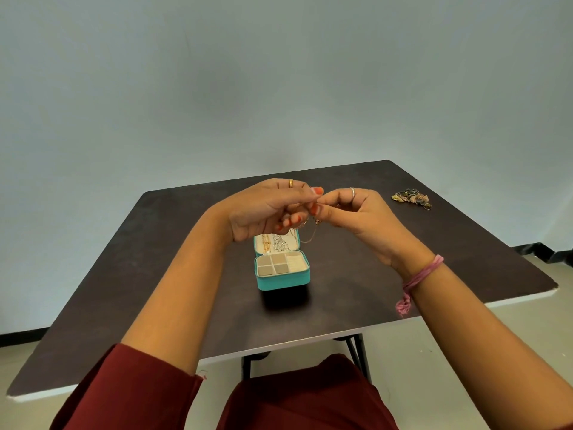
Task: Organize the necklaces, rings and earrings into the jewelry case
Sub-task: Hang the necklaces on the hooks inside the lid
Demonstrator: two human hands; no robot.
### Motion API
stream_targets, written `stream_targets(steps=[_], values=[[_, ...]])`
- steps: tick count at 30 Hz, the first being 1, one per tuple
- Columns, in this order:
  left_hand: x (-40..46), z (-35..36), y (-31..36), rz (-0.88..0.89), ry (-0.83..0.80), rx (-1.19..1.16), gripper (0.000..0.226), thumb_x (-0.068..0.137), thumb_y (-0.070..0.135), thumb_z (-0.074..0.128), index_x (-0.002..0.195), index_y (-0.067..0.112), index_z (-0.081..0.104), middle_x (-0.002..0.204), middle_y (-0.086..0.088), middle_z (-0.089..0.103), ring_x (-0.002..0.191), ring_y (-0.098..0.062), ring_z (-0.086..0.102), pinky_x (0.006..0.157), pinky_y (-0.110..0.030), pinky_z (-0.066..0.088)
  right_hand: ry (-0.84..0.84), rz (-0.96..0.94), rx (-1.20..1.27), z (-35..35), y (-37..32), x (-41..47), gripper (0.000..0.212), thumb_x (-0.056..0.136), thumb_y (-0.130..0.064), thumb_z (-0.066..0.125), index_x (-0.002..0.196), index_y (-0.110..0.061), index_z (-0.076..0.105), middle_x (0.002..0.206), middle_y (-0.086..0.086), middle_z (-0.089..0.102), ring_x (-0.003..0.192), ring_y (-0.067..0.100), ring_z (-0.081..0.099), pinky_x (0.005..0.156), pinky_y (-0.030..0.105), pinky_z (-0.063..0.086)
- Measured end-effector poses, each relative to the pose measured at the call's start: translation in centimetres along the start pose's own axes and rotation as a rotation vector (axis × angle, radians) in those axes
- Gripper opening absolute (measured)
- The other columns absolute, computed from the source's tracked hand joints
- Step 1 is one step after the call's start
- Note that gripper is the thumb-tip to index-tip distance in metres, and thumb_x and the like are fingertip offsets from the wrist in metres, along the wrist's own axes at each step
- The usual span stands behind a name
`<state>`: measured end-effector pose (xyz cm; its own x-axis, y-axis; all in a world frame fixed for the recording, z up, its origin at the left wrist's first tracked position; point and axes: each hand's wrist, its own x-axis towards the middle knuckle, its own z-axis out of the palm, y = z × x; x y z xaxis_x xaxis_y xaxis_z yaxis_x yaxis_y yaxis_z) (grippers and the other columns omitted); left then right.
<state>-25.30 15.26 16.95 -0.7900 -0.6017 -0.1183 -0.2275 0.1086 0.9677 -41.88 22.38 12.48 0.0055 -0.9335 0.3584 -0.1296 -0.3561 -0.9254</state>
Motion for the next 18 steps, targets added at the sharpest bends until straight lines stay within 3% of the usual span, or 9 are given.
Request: stream_targets(steps=[9,14,18], values=[[-0.5,-0.5,0.4,0.037,0.052,-0.028,0.019,0.077,0.035,0.064,0.072,0.016,0.065,0.067,0.002,0.059,0.059,-0.005,0.05,0.049,-0.014,0.037,0.088,0.063,0.119,1.0,0.0,0.6,0.017,0.087,-0.008,0.057,0.077,-0.019,0.065,0.067,-0.011,0.058,0.061,0.001,0.044,0.062,0.017,0.039],[-0.6,-1.1,-0.3,0.133,0.049,-0.368,0.016,0.079,0.029,0.067,0.071,0.018,0.074,0.09,-0.005,0.07,0.077,-0.009,0.062,0.048,-0.012,0.041,0.044,0.173,0.43,0.3,0.1,0.4,0.01,0.082,-0.017,0.063,0.08,-0.023,0.07,0.071,-0.01,0.058,0.063,0.002,0.051,0.066,0.021,0.041],[0.0,-0.3,-1.6,0.212,0.132,-0.55,0.02,0.085,0.032,0.061,0.071,0.021,0.07,0.082,0.003,0.067,0.08,-0.01,0.059,0.063,-0.02,0.04,0.044,0.214,0.47,0.4,0.4,0.4,0.006,0.077,-0.022,0.067,0.081,-0.024,0.072,0.077,-0.007,0.064,0.068,0.004,0.058,0.068,0.024,0.043]])
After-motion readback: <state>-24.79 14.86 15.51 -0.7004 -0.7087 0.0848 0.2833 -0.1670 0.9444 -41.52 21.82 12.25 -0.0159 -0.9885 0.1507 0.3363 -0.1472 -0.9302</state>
